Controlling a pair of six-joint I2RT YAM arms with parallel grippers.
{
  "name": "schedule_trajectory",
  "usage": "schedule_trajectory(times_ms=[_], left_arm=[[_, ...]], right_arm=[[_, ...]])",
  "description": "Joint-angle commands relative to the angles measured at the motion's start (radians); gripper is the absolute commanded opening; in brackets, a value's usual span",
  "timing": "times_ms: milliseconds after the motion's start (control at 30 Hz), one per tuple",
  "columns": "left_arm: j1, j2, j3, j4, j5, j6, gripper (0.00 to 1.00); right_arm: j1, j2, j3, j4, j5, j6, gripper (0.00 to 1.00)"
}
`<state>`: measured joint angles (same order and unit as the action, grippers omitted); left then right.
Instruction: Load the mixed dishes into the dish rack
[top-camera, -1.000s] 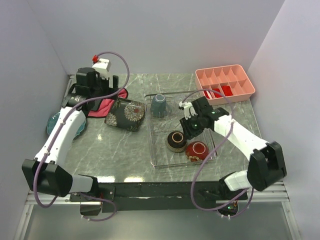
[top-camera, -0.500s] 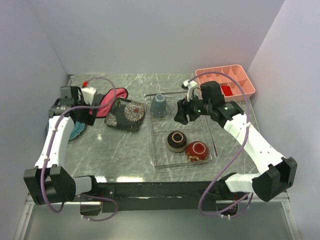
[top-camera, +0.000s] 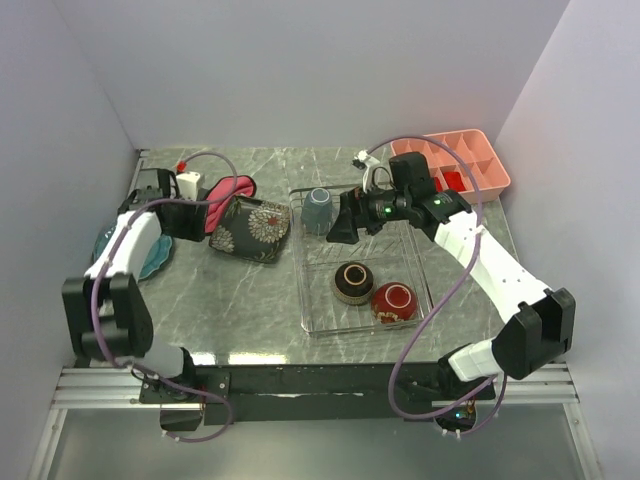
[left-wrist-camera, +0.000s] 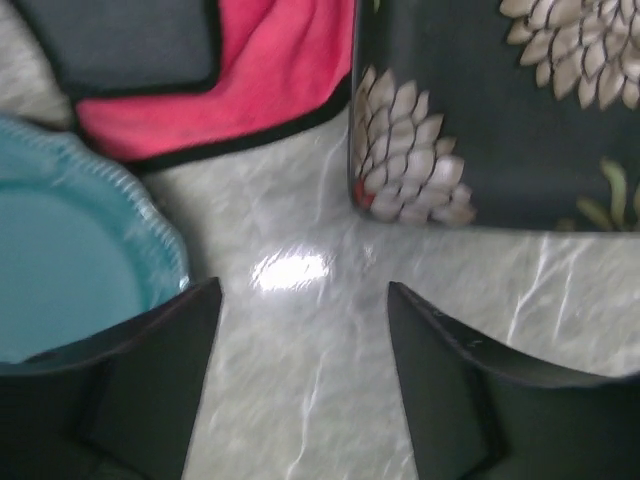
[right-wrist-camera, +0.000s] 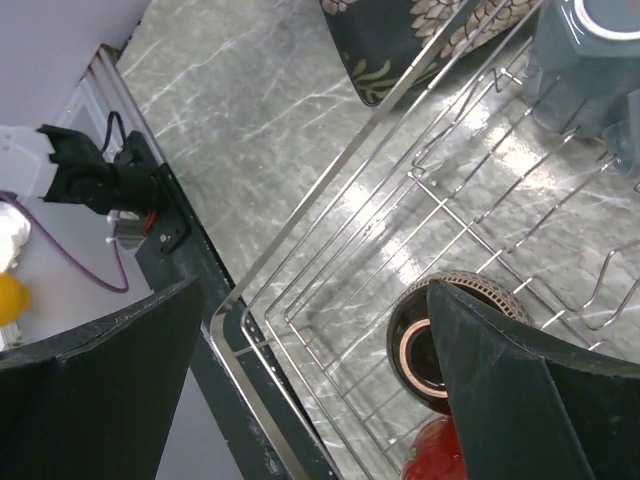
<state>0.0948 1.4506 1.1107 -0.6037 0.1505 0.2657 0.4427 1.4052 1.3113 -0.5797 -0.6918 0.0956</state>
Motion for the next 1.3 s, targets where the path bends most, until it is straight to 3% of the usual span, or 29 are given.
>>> schedule_trajectory(times_ms=[0, 133, 500, 767, 1033, 1100, 1267], left_arm=[[0.003, 0.129, 0.078, 0.103, 0.092, -0.062, 0.67], [0.016, 0.278, 0.141, 0.128, 0.173, -0.069, 0.54], [0.017, 0.451, 0.245, 0.154, 0.276, -0.098, 0.48], [0.006, 0.49, 0.238, 0.151, 0.3, -0.089, 0.39], [-0.026, 0.488, 0.224, 0.107, 0.414, -0.046, 0.15], [-0.038, 0.478, 0.233, 0.088, 0.431, -0.036, 0.01], [-0.041, 0.374, 0.222, 0.059, 0.382, -0.005, 0.01]], right_arm=[[-0.015, -0.023, 0.063, 0.049, -0.026, -0.014, 1.0], [-0.035, -0.055, 0.063, 0.073, 0.084, 0.027, 1.0], [-0.074, -0.017, 0.04, 0.092, 0.115, 0.046, 1.0], [-0.096, 0.023, 0.069, 0.1, 0.107, 0.038, 1.0], [-0.111, 0.009, 0.016, 0.113, 0.083, 0.038, 1.0], [-0.113, -0.005, 0.003, 0.115, 0.075, 0.027, 1.0], [-0.113, -0.022, -0.015, 0.122, 0.061, -0.01, 1.0]])
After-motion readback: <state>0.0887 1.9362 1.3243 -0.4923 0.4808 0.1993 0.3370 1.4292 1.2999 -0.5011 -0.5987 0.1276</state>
